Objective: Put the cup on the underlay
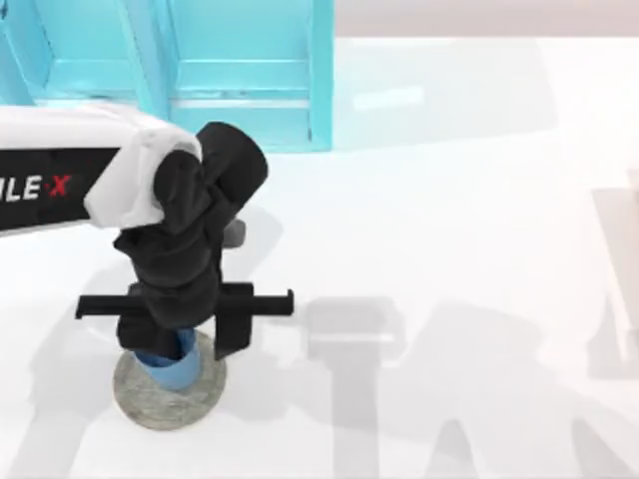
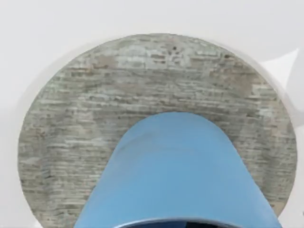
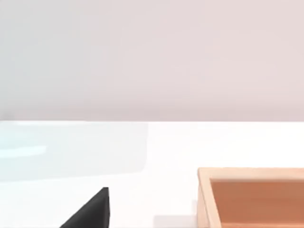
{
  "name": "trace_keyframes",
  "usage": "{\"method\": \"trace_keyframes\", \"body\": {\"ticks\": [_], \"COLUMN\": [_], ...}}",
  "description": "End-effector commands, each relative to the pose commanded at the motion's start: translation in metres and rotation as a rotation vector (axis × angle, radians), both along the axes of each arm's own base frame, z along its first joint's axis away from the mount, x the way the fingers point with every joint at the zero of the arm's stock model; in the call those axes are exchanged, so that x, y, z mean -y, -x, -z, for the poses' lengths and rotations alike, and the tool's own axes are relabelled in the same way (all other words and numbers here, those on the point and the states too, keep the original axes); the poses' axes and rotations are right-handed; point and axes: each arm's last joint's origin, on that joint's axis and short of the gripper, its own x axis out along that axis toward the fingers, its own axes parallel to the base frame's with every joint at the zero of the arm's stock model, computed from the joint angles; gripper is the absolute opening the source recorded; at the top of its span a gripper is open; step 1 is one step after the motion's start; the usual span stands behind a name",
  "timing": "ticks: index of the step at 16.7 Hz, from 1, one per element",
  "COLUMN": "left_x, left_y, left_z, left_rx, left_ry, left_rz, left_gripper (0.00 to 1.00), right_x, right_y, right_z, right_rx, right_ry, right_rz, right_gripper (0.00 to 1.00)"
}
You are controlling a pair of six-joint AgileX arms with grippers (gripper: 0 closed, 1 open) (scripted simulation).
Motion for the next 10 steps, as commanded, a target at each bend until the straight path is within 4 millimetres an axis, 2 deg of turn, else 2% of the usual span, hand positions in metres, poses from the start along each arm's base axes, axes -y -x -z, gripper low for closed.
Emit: {"method": "trace_keyframes", "body": {"ticks": [4, 10], "left_x": [0.0000, 0.0000], "left_y": [0.0000, 0.0000], "left_z": [0.0000, 0.0000], "left_rx": [0.000, 0.000], "left_ry": [0.000, 0.000], "left_rz": [0.000, 0.000], "left_gripper": [0.98, 1.00], "right_x": [0.0000, 0.0000], "right_y": [0.0000, 0.0000], "right_z": [0.0000, 0.0000], "right_rx": [0.000, 0.000], "right_ry": [0.000, 0.000], "right_rz": [0.000, 0.000], "right_gripper": [1.00, 1.00]}}
